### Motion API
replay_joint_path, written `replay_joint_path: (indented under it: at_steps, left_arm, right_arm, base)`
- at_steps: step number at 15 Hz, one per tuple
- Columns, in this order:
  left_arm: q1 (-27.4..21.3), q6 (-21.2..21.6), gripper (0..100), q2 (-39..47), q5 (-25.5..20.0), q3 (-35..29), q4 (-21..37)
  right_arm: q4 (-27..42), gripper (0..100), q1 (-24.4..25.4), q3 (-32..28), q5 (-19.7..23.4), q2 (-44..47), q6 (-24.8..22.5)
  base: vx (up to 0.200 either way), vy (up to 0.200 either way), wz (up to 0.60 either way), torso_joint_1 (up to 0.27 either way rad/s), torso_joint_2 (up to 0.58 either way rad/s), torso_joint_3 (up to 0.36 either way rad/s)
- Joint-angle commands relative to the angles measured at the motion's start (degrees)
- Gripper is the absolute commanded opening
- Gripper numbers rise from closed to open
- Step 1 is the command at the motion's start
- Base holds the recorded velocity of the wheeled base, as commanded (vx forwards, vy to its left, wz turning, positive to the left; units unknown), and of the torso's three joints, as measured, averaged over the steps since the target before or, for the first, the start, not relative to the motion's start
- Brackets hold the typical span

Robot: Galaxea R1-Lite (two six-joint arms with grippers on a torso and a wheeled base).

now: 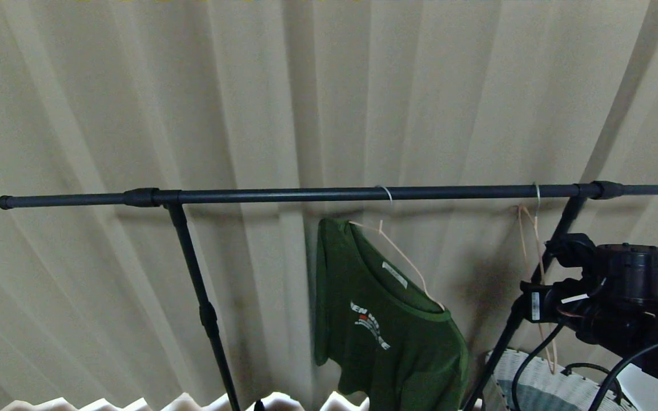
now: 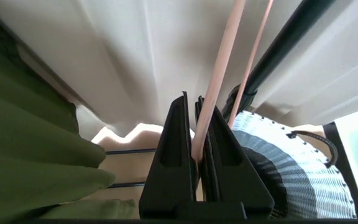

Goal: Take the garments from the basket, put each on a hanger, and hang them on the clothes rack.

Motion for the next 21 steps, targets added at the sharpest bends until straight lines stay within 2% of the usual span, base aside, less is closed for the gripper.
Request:
replay_joint_path:
  at_steps: [1,3,6,8,12,16,17,21]
  left_arm:
    - [0.0,0.1,0,0.1,0.0,0.0,0.0]
    - [0.0,0.0,0,0.1,0.0,0.0,0.0]
    - [0.0,0.0,0,0.1,0.0,0.0,0.0]
    - [0.0,0.1,0,0.1,0.0,0.0,0.0]
    - [0.0,0.1,0,0.1,0.0,0.0,0.0]
    - [0.0,0.2,0,0.1,-0.1,0.0,0.0]
    - [0.0,0.3,0,0.1,-0.1,0.0,0.0]
    - [0.0,0.3,0,0.1,-0.1,0.0,0.0]
  right_arm:
    - [-0.1,0,0.1,0.0,0.1,-0.3,0.1]
    - [-2.2,0,0.4,0.1,0.8,-0.3,0.2]
    - [-8.5,0,1.1,2.7,11.1,-1.1,-1.7]
    - [-10.6,0,1.1,5.3,15.8,-3.7,-2.4]
    - [-10.7,0,1.1,9.4,22.3,-9.5,-2.5]
    - [-10.7,0,0.8,14.4,30.8,-15.8,-2.4]
    - [-10.5,0,0.8,15.6,32.2,-17.2,-2.5]
    - [-10.3,0,0.5,18.4,32.3,-18.9,-2.5]
  base:
    - [0.0,0.0,0.0,0.0,0.0,0.0]
    - [0.0,0.0,0.0,0.0,0.0,0.0]
    - [0.0,0.0,0.0,0.0,0.0,0.0]
    - [0.0,0.0,0.0,0.0,0.0,0.0]
    - [0.0,0.0,0.0,0.0,0.0,0.0]
    - [0.0,0.0,0.0,0.0,0.0,0.0]
    - [0.0,0.0,0.0,0.0,0.0,0.0]
    - [-0.05,0.0,0.0,0.003,0.0,0.001]
